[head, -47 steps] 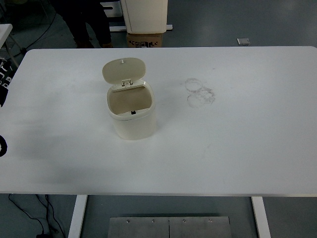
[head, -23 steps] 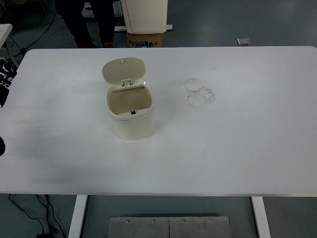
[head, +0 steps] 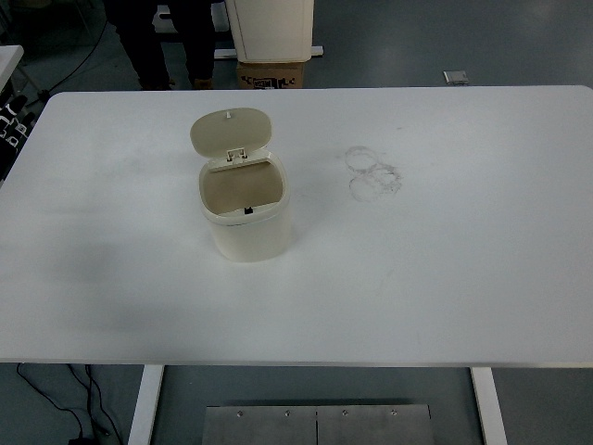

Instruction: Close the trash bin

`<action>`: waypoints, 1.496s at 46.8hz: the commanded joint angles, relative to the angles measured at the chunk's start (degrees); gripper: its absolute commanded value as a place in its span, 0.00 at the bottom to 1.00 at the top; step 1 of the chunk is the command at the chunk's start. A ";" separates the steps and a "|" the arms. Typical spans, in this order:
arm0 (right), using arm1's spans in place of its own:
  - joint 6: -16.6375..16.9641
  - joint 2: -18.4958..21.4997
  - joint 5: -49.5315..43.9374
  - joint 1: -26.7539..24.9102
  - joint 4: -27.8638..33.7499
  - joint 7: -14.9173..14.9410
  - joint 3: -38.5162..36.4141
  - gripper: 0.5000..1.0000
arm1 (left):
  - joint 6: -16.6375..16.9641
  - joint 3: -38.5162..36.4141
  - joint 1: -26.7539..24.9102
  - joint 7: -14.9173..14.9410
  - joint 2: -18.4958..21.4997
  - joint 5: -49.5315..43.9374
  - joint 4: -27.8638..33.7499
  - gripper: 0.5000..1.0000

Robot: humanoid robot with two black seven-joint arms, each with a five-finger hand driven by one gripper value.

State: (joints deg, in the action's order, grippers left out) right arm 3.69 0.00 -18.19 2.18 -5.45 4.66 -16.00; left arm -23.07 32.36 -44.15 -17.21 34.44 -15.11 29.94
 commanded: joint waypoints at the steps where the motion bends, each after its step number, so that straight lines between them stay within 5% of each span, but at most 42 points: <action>1: 0.00 0.00 0.00 -0.07 0.00 0.00 0.00 0.98 | 0.84 -3.43 -1.64 -0.01 1.59 -0.01 1.17 1.00; 28: 0.00 0.00 0.00 0.01 0.00 0.00 0.00 0.98 | 0.84 -19.00 -12.45 -0.01 10.91 -0.01 10.93 1.00; 50: 0.00 0.00 0.00 -0.07 0.00 0.00 0.00 0.98 | 0.84 -27.08 -18.60 0.07 11.53 0.08 12.51 1.00; 60: 0.00 0.00 0.00 0.01 0.00 0.00 0.00 0.98 | 0.66 -31.47 -23.43 0.25 15.48 0.17 20.77 1.00; 70: 0.00 0.00 0.00 0.01 0.00 0.00 0.00 0.98 | 0.48 -33.76 -26.61 7.01 16.01 4.55 21.92 1.00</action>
State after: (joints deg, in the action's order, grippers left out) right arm 3.69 0.00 -18.19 2.11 -5.45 4.65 -16.00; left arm -22.61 -1.47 -70.46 -12.53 50.97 -12.39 52.12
